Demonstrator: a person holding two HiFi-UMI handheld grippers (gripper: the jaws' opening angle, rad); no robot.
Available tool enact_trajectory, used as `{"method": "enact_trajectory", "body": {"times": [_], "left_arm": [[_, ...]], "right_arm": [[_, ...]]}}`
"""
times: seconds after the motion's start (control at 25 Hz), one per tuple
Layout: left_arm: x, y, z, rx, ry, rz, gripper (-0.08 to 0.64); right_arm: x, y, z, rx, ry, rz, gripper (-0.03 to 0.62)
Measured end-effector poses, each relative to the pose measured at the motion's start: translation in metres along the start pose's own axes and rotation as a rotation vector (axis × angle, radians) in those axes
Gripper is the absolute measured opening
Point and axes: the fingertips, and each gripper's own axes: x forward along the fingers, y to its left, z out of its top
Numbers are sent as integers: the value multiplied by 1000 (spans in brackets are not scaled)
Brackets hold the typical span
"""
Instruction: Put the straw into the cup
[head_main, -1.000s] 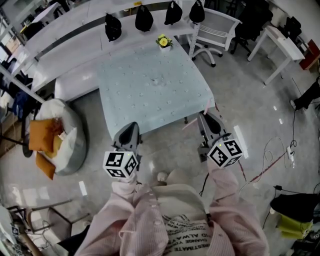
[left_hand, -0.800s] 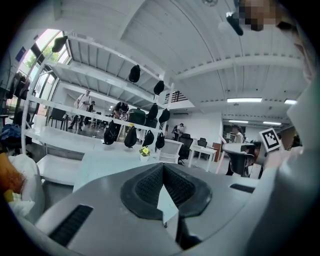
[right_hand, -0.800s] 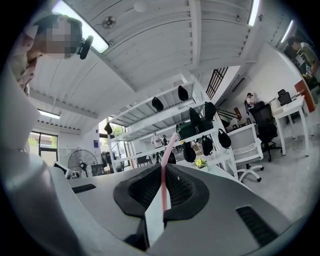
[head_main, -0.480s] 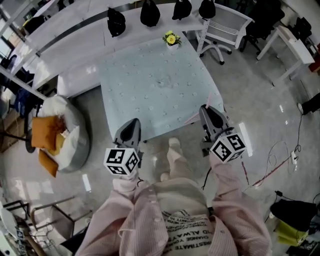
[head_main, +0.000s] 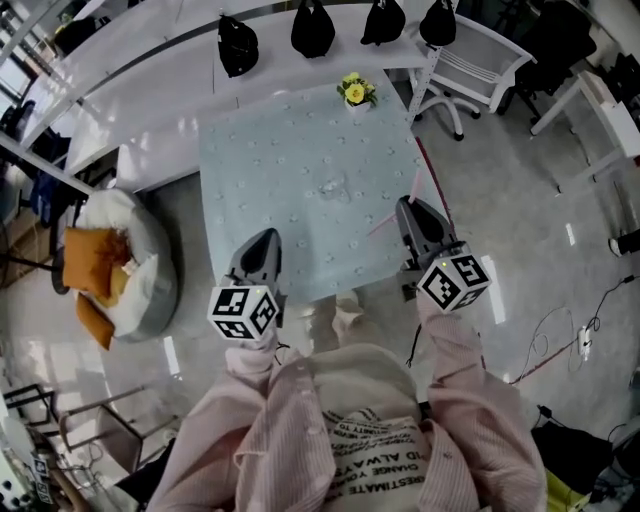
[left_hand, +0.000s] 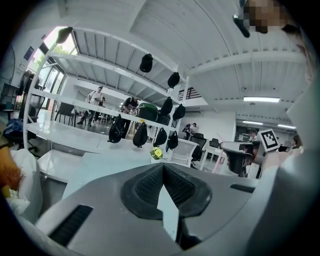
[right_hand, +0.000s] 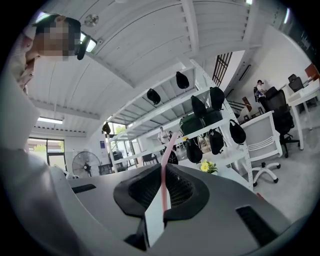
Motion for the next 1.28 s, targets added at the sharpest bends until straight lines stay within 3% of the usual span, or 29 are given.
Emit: {"method": "enact_trajectory", "body": {"times": [0.68, 1.28], "left_arm": [[94, 37, 6, -72, 9, 123, -2], [127, 54, 0, -121, 58, 151, -2]], "right_arm": [[112, -72, 9, 41, 54, 94, 23], [179, -82, 12, 108, 40, 135, 23]]}}
